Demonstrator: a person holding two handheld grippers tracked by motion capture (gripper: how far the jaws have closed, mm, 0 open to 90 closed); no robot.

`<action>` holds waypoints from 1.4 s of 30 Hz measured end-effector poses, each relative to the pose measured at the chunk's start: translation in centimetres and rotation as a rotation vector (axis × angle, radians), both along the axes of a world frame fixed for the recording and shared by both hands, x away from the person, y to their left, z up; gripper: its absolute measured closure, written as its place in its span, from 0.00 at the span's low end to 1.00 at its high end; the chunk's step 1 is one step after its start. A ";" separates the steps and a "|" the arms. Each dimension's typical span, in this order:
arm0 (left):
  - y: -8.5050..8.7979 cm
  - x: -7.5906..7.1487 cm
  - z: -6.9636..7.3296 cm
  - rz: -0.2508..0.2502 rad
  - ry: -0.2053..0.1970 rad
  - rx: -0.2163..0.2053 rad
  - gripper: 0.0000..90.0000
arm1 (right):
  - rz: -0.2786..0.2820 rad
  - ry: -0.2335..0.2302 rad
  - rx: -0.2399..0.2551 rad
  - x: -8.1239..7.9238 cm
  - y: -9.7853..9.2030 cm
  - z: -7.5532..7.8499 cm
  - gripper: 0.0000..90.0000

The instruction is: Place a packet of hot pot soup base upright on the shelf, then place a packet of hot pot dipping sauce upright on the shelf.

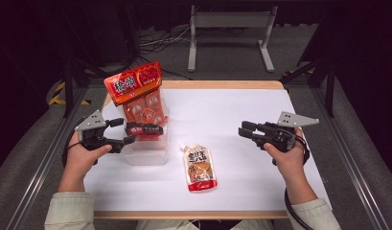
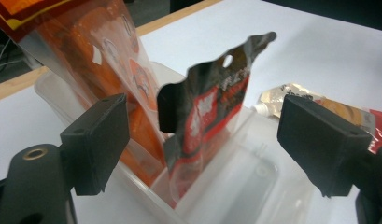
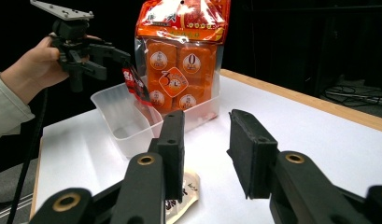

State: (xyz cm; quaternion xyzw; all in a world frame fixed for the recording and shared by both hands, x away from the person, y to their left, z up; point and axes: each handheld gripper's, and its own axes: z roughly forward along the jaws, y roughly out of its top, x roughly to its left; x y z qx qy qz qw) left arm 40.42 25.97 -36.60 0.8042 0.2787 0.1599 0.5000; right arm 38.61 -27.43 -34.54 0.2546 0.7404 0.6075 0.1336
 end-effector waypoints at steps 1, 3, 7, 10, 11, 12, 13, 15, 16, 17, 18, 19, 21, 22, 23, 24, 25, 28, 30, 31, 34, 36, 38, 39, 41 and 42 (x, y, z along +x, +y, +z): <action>0.0 0.0 0.0 0.000 0.000 0.000 0.18 | 0.000 0.000 0.000 0.0 0.0 0.0 0.74; 0.1 -0.4 0.2 -0.001 -0.005 0.000 0.18 | 0.000 0.001 -0.004 0.0 0.1 0.0 0.74; 0.2 -1.0 0.4 0.006 -0.002 -0.012 0.16 | 0.005 0.005 -0.006 0.1 0.3 -0.1 0.74; 0.2 -1.2 0.4 0.012 0.011 -0.019 0.16 | 0.010 0.009 -0.010 0.1 0.5 -0.2 0.73; 0.2 -1.3 0.3 0.012 0.014 -0.014 0.15 | 0.011 0.011 -0.011 0.1 0.5 -0.3 0.73; 0.2 -1.5 0.2 0.013 0.022 -0.011 0.14 | 0.012 0.012 -0.014 0.2 0.6 -0.3 0.73; 0.2 -1.6 0.2 0.018 0.028 -0.010 0.14 | 0.013 0.015 -0.015 0.2 0.6 -0.3 0.72; 0.4 -2.0 0.1 0.024 0.039 -0.014 0.13 | 0.017 0.017 -0.014 0.2 0.7 -0.3 0.70; 0.6 -2.1 0.0 0.023 0.044 -0.020 0.12 | 0.019 0.021 -0.014 0.3 0.8 -0.3 0.69; 0.7 -2.3 0.0 0.027 0.048 -0.027 0.11 | 0.021 0.027 -0.015 0.3 0.9 -0.4 0.67; 0.7 -2.3 0.0 0.027 0.048 -0.027 0.10 | 0.023 0.033 -0.016 0.4 1.0 -0.4 0.65; 0.9 -2.6 0.0 0.033 0.058 -0.027 0.10 | 0.023 0.033 -0.016 0.4 1.0 -0.4 0.65; 1.2 -2.9 0.0 0.043 0.072 -0.019 0.09 | 0.030 0.055 -0.020 0.6 1.4 -0.6 0.60; 1.3 -3.1 0.0 0.051 0.072 -0.017 0.08 | 0.033 0.063 -0.029 0.7 1.7 -0.7 0.59; 1.4 -3.2 0.1 0.058 0.073 -0.021 0.08 | 0.030 0.061 -0.042 0.8 1.9 -0.8 0.58; 1.6 -3.5 0.2 0.061 0.079 -0.020 0.08 | 0.022 0.061 -0.056 0.8 2.1 -0.8 0.57; 1.6 -3.5 0.2 0.061 0.079 -0.020 0.08 | 0.018 0.065 -0.072 0.9 2.5 -0.9 0.57; 1.7 -4.0 0.6 0.084 0.052 -0.026 0.09 | 0.019 0.068 -0.086 1.2 3.1 -1.2 0.57; 1.8 -4.1 0.6 0.096 0.036 -0.042 0.10 | 0.019 0.076 -0.095 1.3 3.4 -1.3 0.57; 1.8 -4.2 0.6 0.099 0.038 -0.063 0.10 | 0.018 0.086 -0.109 1.4 3.7 -1.5 0.58; 1.8 -4.4 0.6 0.087 0.040 -0.081 0.10 | 0.028 0.124 -0.124 1.8 4.5 -2.0 0.58; 1.8 -4.6 0.7 0.081 0.035 -0.074 0.10 | 0.036 0.132 -0.142 2.1 5.1 -2.5 0.56; 1.6 -4.8 0.8 0.073 0.035 -0.073 0.10 | 0.042 0.166 -0.165 2.4 5.7 -3.0 0.56; 1.6 -5.0 0.8 0.073 0.041 -0.073 0.10 | 0.048 0.178 -0.165 2.5 5.9 -3.2 0.56; 1.5 -5.1 0.8 0.072 0.038 -0.064 0.10 | 0.059 0.199 -0.183 2.7 6.5 -3.7 0.54; 1.5 -5.2 0.8 0.078 0.035 -0.062 0.10 | 0.062 0.204 -0.193 2.8 6.7 -3.9 0.53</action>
